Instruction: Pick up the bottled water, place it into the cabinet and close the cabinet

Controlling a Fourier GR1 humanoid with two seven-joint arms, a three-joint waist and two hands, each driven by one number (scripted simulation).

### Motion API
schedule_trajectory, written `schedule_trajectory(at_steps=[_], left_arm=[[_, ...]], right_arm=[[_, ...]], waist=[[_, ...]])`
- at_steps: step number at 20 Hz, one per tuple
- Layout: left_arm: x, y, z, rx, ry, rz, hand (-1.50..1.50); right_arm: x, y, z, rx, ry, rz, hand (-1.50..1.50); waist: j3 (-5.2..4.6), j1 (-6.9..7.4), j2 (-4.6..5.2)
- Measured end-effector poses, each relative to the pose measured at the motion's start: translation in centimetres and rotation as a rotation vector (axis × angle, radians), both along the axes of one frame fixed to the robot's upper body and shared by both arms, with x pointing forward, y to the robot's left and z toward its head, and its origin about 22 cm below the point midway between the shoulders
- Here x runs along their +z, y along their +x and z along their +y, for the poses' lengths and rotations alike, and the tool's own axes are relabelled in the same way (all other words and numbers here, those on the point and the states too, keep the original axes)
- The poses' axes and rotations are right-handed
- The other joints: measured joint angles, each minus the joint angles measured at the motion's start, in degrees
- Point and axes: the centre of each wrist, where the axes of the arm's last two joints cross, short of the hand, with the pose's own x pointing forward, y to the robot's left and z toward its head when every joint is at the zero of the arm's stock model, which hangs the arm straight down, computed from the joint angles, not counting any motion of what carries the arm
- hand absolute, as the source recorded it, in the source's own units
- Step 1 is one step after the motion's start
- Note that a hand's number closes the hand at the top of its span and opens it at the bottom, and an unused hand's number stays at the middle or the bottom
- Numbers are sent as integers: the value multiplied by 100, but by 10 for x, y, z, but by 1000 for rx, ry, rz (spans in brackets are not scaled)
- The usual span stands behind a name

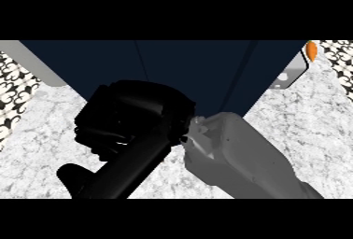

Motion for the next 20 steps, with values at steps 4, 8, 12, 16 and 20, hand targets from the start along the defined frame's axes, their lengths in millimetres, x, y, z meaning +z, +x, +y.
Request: schedule_trajectory(at_steps=[4, 8, 12, 16, 20], left_arm=[[3, -9, 1, 14, 0, -5, -150], [1, -17, 5, 31, 4, 4, -150], [0, -20, 2, 27, 0, 8, -150], [6, -21, 6, 23, -6, 10, -150], [3, -19, 0, 14, -14, 6, -150]], right_arm=[[-20, 27, -15, -51, 5, 33, 150], [-36, 50, -34, -120, 21, 48, 150], [-42, 70, -48, -177, 33, 5, 150], [-46, 83, -50, -200, 39, -69, 150], [-47, 89, -48, -198, 34, -124, -150]], waist=[[3, -58, 3], [2, -102, 5], [-2, -109, 5], [-6, -90, -11], [-10, -97, -24]])
